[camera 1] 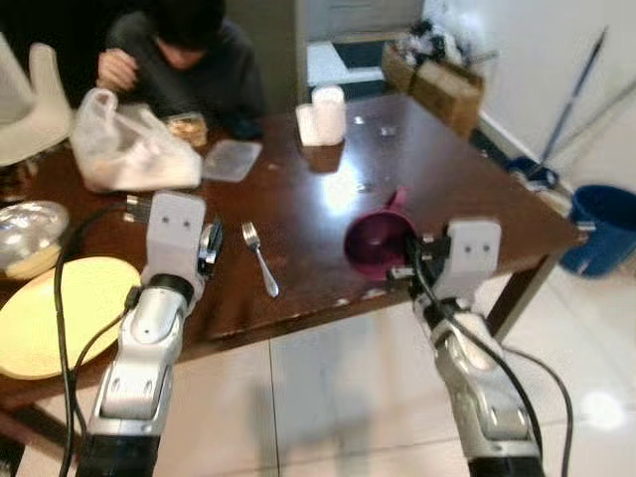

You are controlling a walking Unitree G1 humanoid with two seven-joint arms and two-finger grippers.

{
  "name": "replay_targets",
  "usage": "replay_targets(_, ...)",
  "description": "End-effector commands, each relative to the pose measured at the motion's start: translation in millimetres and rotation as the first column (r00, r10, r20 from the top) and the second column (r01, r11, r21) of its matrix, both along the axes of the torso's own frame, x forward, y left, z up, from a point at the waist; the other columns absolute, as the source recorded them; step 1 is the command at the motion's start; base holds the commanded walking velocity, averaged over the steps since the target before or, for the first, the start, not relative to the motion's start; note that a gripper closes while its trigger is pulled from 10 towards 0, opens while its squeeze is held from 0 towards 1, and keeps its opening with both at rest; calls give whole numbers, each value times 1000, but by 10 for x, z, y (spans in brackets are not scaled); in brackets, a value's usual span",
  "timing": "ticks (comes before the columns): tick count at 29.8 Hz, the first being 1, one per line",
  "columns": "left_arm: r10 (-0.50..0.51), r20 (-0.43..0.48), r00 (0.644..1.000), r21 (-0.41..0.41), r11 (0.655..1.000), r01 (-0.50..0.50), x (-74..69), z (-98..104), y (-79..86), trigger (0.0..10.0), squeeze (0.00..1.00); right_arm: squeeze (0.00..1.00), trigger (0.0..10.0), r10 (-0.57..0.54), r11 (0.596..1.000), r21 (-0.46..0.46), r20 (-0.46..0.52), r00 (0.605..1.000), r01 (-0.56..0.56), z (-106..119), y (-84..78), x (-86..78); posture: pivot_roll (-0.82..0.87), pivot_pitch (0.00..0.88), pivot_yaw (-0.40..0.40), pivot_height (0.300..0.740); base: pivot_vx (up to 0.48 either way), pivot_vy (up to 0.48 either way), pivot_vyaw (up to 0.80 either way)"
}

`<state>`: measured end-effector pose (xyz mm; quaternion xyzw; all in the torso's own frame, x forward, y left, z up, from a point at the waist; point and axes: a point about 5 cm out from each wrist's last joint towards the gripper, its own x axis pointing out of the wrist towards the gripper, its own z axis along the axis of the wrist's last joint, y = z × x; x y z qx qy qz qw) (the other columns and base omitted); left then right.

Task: Setting the table

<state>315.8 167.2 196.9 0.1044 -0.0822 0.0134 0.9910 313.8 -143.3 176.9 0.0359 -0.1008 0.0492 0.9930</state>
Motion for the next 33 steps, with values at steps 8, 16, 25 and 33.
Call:
replay_targets(8, 3, -12, 1000, 1, 1000, -3, -4, -36, 8, 10000, 0, 0, 10000, -8, 1000, 5, -6, 1000, 8, -19, -10, 2, -61, 0, 92, 740, -74, 0, 0)
replay_targets(16, -20, -27, 999, -10, 1000, 20, -10, -57, -23, 10000, 0, 0, 10000, -6, 1000, 15, -20, 1000, 6, -38, -9, 13, -58, 0, 92, 740, 0, 0, -400)
replay_targets(25, -38, -43, 998, -20, 999, 37, -7, -80, -42, 10000, 0, 0, 10000, -3, 1000, 25, -25, 1000, 3, -42, -1, 25, -55, 0, 95, 740, 0, 0, -800)
replay_targets(33, -21, -67, 998, -67, 998, 17, -1, -116, -9, 10000, 0, 0, 10000, 14, 1000, 20, -27, 1000, -14, -57, 22, 28, -44, 0, 86, 740, 0, 0, -800)
